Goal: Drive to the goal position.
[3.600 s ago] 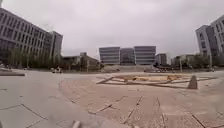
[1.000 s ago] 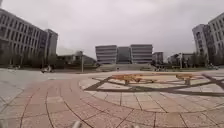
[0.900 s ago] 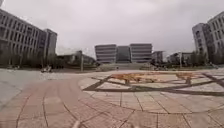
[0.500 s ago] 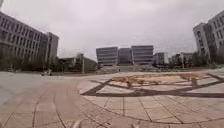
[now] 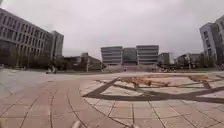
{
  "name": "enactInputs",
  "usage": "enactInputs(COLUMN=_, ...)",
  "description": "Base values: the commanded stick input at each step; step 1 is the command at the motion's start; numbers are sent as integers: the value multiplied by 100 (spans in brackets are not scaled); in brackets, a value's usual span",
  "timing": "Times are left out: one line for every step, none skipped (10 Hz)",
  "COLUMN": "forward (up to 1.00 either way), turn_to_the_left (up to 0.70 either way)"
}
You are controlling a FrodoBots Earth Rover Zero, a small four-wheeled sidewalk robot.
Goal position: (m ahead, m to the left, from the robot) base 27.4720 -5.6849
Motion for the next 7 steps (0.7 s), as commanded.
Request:
enactInputs(forward=70, turn_to_the_left=0)
enactInputs(forward=70, turn_to_the_left=0)
enactInputs(forward=70, turn_to_the_left=-10)
enactInputs(forward=70, turn_to_the_left=-13)
enactInputs(forward=70, turn_to_the_left=-6)
enactInputs(forward=70, turn_to_the_left=-1)
enactInputs(forward=70, turn_to_the_left=0)
